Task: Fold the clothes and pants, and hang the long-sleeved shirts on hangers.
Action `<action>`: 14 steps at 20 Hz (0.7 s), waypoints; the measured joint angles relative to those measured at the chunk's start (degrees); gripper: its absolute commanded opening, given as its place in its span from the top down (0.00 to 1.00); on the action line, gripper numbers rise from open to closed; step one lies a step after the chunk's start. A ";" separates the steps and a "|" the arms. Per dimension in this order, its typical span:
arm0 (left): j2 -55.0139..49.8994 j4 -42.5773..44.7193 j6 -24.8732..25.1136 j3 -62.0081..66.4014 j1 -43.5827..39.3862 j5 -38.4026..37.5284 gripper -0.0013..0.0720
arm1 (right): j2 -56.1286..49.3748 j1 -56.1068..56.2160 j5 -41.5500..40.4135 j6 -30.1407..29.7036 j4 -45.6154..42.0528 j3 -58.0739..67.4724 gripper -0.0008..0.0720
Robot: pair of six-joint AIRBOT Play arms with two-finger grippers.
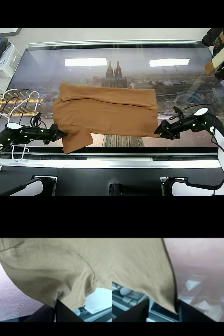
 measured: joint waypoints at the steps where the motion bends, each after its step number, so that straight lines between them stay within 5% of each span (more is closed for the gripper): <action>1: 0.00 0.00 0.00 0.00 0.00 0.04 0.95 | -0.02 0.04 0.00 0.00 -0.15 -0.20 0.59; 4: 0.00 0.00 0.00 0.00 0.00 0.11 0.95 | -0.09 0.11 -1.27 -0.02 0.33 -0.52 0.95; 14: 4.94 0.26 -2.10 4.59 0.02 -6.64 0.95 | 5.57 0.11 3.13 -0.85 4.96 -0.57 0.95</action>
